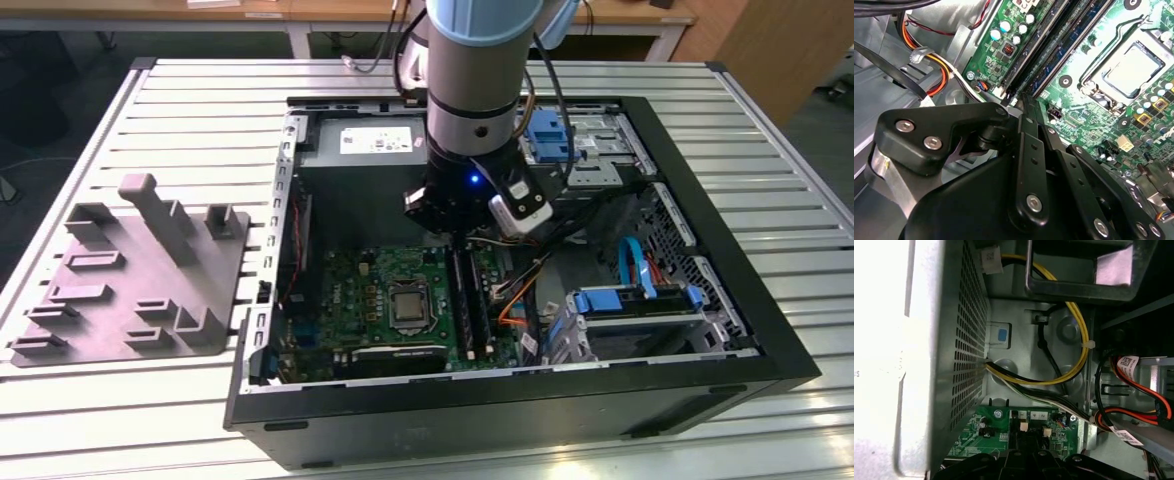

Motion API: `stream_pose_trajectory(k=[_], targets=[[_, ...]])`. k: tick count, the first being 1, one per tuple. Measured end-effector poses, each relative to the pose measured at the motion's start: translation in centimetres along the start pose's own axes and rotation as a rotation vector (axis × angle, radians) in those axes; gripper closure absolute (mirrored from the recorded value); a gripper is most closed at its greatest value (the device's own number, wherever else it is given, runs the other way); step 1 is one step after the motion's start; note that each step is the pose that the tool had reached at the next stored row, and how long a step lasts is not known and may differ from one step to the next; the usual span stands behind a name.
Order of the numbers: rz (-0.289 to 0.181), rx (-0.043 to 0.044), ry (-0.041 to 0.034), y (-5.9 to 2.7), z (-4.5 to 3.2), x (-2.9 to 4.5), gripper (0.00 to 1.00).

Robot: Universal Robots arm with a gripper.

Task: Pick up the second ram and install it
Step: 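Press down the second ram until it locks into place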

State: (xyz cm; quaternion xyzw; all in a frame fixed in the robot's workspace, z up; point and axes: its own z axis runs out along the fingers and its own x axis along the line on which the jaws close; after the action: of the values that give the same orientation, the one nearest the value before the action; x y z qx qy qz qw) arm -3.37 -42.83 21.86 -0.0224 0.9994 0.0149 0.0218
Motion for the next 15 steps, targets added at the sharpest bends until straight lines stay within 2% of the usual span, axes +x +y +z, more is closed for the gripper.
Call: stream_pose_trajectory(k=[15], targets=[[0.0, 0.0001, 0.0001, -0.01, 0.3, 0.01, 0.9]])
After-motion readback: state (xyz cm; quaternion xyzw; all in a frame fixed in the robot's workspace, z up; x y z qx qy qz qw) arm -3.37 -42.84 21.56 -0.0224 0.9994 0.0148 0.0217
